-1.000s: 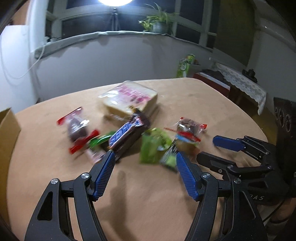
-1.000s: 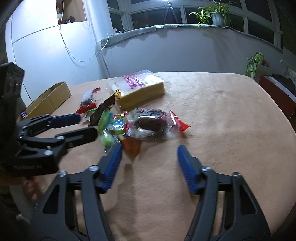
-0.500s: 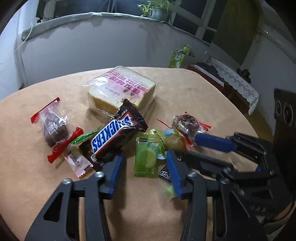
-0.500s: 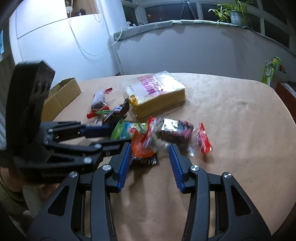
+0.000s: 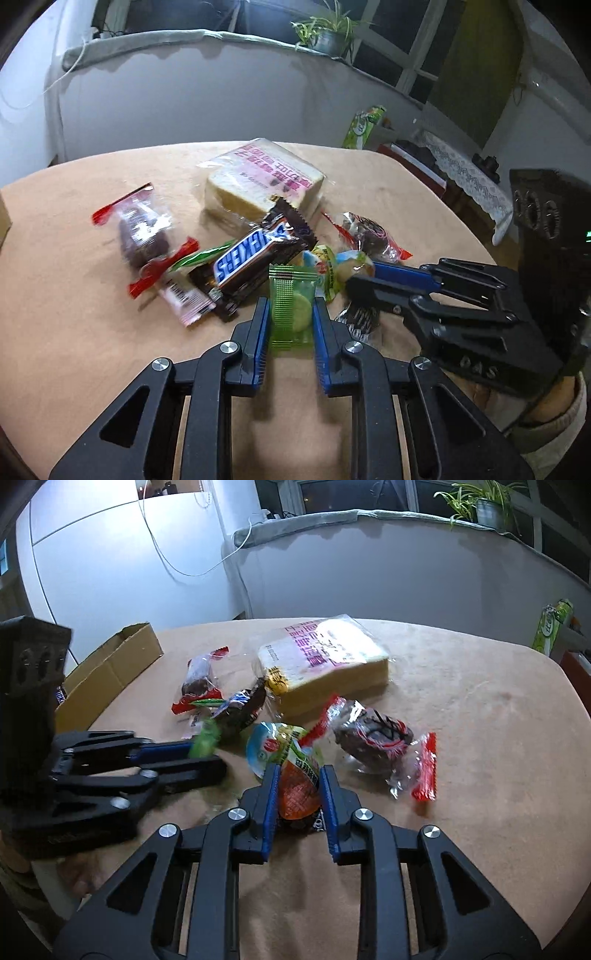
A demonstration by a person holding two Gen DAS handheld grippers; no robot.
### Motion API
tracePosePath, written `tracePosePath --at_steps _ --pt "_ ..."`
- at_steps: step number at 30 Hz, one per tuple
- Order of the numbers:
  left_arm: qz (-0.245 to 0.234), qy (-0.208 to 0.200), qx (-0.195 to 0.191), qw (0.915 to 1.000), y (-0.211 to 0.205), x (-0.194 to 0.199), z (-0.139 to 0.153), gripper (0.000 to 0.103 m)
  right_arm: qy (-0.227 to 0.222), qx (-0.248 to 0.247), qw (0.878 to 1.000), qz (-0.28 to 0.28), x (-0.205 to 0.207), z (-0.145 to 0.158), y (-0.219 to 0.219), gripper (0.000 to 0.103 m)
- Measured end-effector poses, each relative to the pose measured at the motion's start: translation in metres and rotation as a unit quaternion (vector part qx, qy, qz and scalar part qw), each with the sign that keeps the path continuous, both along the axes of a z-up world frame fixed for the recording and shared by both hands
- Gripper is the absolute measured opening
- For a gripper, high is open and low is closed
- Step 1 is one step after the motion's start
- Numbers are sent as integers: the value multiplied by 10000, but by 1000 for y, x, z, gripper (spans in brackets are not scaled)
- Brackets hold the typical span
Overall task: Organize snacks
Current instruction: 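Grasp the green packet with the left tool while the right tool grasps the orange jelly cup, then carry both items into the cardboard box and open both tools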
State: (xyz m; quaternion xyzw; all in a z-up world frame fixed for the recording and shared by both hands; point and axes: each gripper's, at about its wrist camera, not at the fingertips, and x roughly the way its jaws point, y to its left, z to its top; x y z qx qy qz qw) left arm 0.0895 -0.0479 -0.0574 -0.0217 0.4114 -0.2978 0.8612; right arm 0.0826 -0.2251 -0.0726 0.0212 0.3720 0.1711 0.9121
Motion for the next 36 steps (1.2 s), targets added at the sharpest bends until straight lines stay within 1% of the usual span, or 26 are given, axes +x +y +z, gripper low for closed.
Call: tracePosePath --at_steps 5,7,15,20,24,26,28,30,32,34,36 --pt "118 -122 -111 9998 19 -8 8 20 -74 371 9991 -166 -8 -2 -14 21" --pt "127 -183 -136 9997 20 -12 11 20 -146 438 9986 -257 -11 -1 -17 21" --pt "297 -414 -153 9986 32 -22 26 20 -509 854 9940 -452 -32 17 -33 21" --pt "353 -579 -137 9976 38 -26 35 20 -803 893 9912 -551 -43 35 -36 21" --pt "390 -635 -158 9971 41 -27 38 20 -868 923 9900 -613 -47 42 -39 21" --pt "397 -660 -166 9969 42 -28 39 20 -885 848 9903 -650 -48 43 -38 21" --pt "407 -668 -169 9968 42 -30 39 20 -870 944 9894 -684 -50 42 -39 21" --pt "419 -686 -173 9966 43 -33 39 20 -900 889 9894 -714 -52 43 -38 21" --pt "438 -717 -169 9963 44 -35 40 20 -839 915 9898 -695 -50 42 -36 21" --pt "488 -769 -202 9956 49 -38 43 20 -794 884 9906 -685 -46 43 -30 21" --pt "565 -828 -250 9946 56 -40 46 20 -779 867 9917 -550 -42 46 -18 21"
